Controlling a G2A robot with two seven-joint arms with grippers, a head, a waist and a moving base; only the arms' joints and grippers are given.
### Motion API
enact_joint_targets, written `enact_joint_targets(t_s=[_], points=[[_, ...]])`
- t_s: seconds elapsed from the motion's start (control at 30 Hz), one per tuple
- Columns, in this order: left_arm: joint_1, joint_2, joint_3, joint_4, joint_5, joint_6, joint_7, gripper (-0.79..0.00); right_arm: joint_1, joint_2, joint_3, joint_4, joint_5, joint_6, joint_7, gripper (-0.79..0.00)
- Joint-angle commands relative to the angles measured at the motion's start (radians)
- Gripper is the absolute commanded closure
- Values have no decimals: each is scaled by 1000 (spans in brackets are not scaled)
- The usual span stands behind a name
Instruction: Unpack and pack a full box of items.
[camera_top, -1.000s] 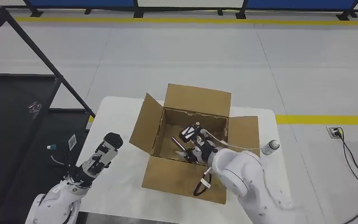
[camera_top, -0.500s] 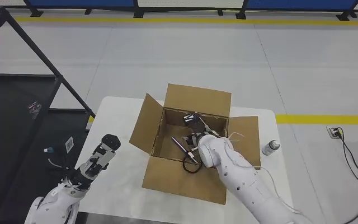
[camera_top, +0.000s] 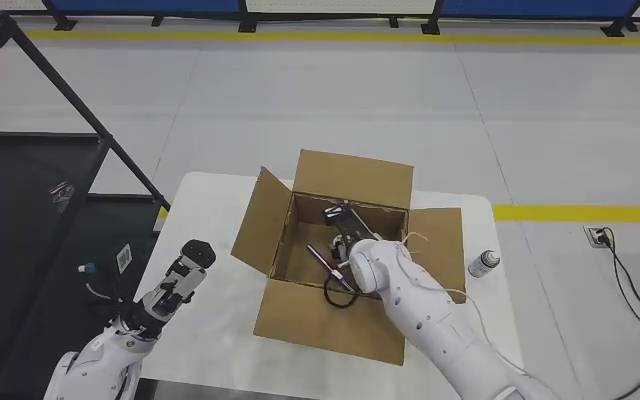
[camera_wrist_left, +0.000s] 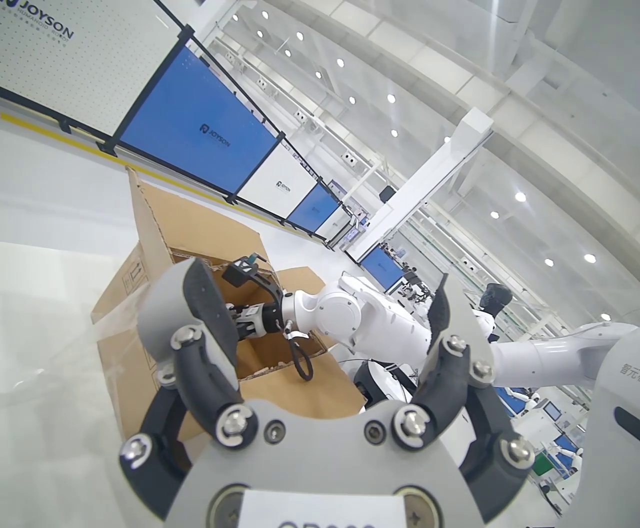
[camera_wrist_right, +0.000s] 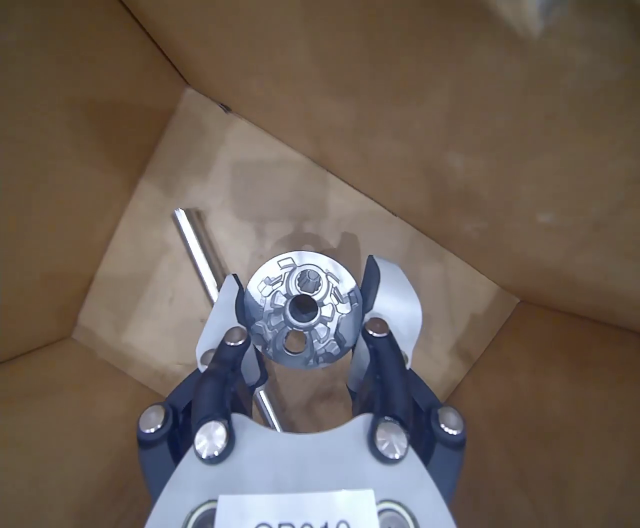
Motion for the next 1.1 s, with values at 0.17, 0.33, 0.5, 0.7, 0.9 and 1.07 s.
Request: enact_joint_targets(t_s=[0.17,0.33,0.5,0.7,0.9,1.07], points=[[0,0,0,0,0,0,0,-785,-142,60,130,-457,-49,-54,180,0],[0,0,0,0,0,0,0,-785,-360,117,302,-927,-197,-85,232,0],[0,0,0,0,0,0,0,-785,-564,152,486,-1216,-400,-77,144,0],[0,0,0,0,0,0,0,-785,-797,173,767,-1350,-442,-69,-30,0],[0,0,0,0,0,0,0,-785,-947,187,1016,-1176,-332,-160,-42,0],[0,0,0,0,0,0,0,-785,-942,196,1077,-978,-226,-258,-15,0]])
